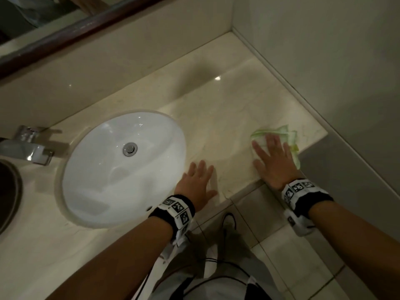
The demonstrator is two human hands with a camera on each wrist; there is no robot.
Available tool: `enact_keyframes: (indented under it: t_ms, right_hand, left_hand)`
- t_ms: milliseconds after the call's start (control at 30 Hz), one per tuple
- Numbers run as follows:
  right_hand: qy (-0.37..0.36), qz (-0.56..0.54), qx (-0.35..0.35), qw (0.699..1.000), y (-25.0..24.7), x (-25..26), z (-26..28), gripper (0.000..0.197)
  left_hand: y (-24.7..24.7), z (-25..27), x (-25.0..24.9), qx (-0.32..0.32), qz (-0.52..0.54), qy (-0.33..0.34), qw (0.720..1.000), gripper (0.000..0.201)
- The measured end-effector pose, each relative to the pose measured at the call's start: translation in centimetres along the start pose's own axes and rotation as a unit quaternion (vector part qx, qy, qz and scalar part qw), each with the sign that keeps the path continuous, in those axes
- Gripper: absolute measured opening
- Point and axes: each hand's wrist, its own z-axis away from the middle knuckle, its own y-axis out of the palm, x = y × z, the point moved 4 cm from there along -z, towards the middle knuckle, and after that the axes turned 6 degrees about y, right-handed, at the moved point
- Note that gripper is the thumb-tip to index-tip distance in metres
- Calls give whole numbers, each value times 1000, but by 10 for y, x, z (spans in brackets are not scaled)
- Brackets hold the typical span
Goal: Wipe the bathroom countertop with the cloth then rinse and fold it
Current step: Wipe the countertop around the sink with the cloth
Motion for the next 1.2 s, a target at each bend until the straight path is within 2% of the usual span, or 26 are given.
enact_keyframes:
  t_ms: [100, 200, 300, 433, 600, 700, 833, 933, 1067, 1200]
  right_hand:
    - [-15, -12, -25, 999, 9, 26, 8, 69]
    - [-107, 3, -56, 993, 19, 66, 25, 66]
    - [-171, 8, -53, 984, 31, 94, 42, 65]
    - [-208, -11, -43, 977, 23, 88, 41, 64]
    - [-225, -15, -71, 972, 16, 69, 33, 61]
    - [-204, 0, -84, 975, 8, 39, 14, 59]
    - [-100, 11, -64, 993, -12, -23, -16, 61]
    - [-20, 28, -12, 999, -19, -51, -25, 72]
    - [11, 1, -12, 1000, -11, -30, -21, 72]
    - [-63, -11, -46, 997, 2, 17, 1, 62]
  left_hand:
    - [6, -4, -1, 15, 14, -14, 1000, 85]
    - [7, -8, 0, 14, 24, -21, 999, 86]
    - [5, -9, 0, 14, 22, -22, 999, 85]
    - [4, -10, 0, 19, 20, -24, 999, 86]
    - [3, -10, 0, 21, 24, -29, 999, 85]
    - [3, -9, -1, 20, 21, -28, 999, 85]
    - [3, -8, 0, 18, 20, -27, 999, 85]
    - [4, -8, 0, 18, 20, -26, 999, 86]
    - [5, -8, 0, 18, 19, -24, 999, 87]
    - [5, -9, 0, 21, 20, -27, 999, 87]
